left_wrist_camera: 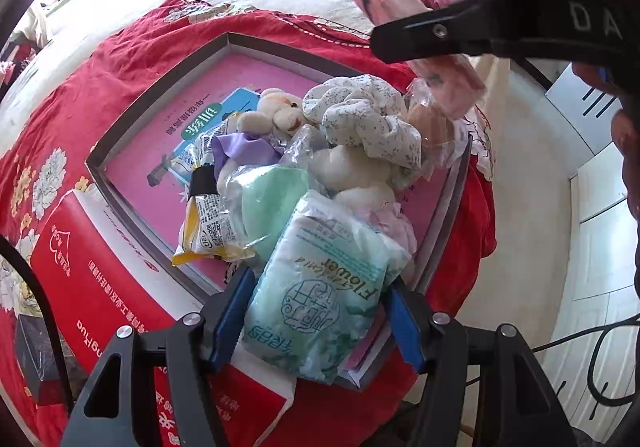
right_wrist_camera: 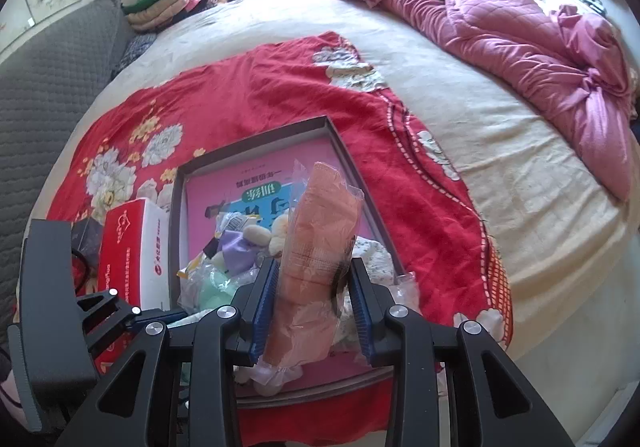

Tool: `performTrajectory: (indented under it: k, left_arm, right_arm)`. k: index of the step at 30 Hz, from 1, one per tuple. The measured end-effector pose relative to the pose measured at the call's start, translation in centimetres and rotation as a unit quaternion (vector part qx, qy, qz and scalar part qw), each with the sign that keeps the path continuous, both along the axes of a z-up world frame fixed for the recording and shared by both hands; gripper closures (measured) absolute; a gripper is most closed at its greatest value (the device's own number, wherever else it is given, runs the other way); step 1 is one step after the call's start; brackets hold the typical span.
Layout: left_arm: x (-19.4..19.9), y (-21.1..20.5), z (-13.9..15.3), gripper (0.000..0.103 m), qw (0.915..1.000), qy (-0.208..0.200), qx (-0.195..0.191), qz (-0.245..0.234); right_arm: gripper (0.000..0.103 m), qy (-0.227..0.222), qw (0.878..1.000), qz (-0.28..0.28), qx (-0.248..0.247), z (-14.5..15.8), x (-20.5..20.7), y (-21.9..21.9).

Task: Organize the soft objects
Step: 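Carry the tissue packet and pink bagged item over the pink tray with both tools, then lower both items onto the pile in the tray and open both tools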

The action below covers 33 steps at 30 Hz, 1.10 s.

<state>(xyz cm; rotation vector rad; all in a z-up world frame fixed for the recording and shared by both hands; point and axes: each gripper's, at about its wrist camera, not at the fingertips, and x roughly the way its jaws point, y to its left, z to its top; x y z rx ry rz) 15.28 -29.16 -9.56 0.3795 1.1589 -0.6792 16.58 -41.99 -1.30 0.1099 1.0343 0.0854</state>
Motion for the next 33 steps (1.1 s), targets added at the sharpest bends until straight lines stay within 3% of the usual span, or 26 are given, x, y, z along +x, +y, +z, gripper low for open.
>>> performTrajectory:
  k: [8,15,22,26,33]
  left_arm:
    - [-0.4,-0.4,-0.3,0.039,0.9998,-0.012,0.012,-0.010]
    - [-0.5,-0.5,-0.6,0.039,0.9995,-0.019,0.021,-0.017]
    - [-0.5,-0.4,-0.5,0.039,0.9995,-0.019,0.019,-0.014]
    - [-0.6,-0.5,-0.7,0.039,0.9993,-0.022,0.026,-0.016]
    - [-0.3,-0.8,-0.9,0.039,0.9992,-0.016,0.034,-0.017]
  right_arm:
    - [0.065,0.042,0.997,0.050,0.038,-1.4,2.1,0.2]
    - [0.063,0.073,0.993,0.054,0.070,-2.9,2.9,0.1]
    - [0.059,0.080,0.991,0.040,0.096,-3.8,3.1,-0.1]
    - [0.046,0.073,0.988,0.026,0.134,-3.5,3.0,-0.6]
    - [0.046,0.054,0.989,-0.010,0.136,-2.2,1.9,-2.2]
